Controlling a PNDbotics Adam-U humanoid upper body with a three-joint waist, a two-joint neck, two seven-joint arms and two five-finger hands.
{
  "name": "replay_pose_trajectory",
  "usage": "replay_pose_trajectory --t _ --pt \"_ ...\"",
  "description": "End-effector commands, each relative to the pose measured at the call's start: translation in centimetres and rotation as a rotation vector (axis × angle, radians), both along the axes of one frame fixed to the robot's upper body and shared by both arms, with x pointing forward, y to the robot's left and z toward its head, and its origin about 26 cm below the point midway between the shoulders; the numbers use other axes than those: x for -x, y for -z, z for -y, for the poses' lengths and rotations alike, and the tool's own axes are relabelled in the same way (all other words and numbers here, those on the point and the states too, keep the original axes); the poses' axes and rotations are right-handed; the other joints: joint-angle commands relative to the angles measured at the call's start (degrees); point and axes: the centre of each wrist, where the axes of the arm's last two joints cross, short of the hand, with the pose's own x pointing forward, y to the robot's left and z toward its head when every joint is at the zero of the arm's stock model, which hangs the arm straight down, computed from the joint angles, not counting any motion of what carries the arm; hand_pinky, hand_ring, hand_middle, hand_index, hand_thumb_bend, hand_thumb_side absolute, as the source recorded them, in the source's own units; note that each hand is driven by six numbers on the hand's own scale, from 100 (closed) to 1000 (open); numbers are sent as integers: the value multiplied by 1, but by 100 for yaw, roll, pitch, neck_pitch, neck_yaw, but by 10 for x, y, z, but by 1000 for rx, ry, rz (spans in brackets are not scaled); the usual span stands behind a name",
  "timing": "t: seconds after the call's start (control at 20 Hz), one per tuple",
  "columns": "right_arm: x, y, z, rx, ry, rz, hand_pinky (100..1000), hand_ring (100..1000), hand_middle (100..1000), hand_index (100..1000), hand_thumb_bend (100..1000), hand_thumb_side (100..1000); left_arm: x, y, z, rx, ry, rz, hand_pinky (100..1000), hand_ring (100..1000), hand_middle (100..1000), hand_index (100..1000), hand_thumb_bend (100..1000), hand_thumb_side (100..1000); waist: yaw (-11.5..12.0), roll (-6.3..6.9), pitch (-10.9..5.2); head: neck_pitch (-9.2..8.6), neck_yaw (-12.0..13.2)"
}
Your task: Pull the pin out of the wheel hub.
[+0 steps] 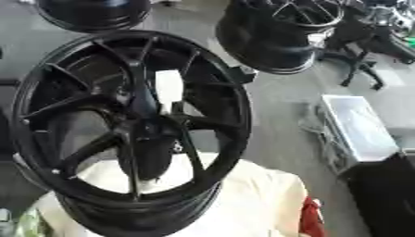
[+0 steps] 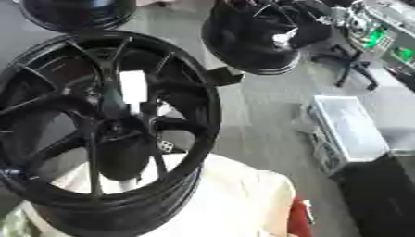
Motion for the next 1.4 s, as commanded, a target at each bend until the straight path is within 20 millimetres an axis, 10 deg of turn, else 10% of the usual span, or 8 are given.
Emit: replay_pose_trajectory --t 0.05,0.6,1.4 --pt "4 -21 2 42 3 36 922 911 818 955 439 759 4 -10 -5 -27 -32 35 688 995 893 784 100 668 4 41 -51 30 8" --pt "4 -22 -4 32 -17 42 921 906 815 954 439 758 4 -7 -4 -33 -40 33 686 995 888 775 100 667 7 38 -44 30 26" --pt "-29 -30 -85 4 -319 -177 921 909 820 962 441 756 2 -6 5 -74 13 13 685 999 889 764 100 669 44 20 -134 30 -121"
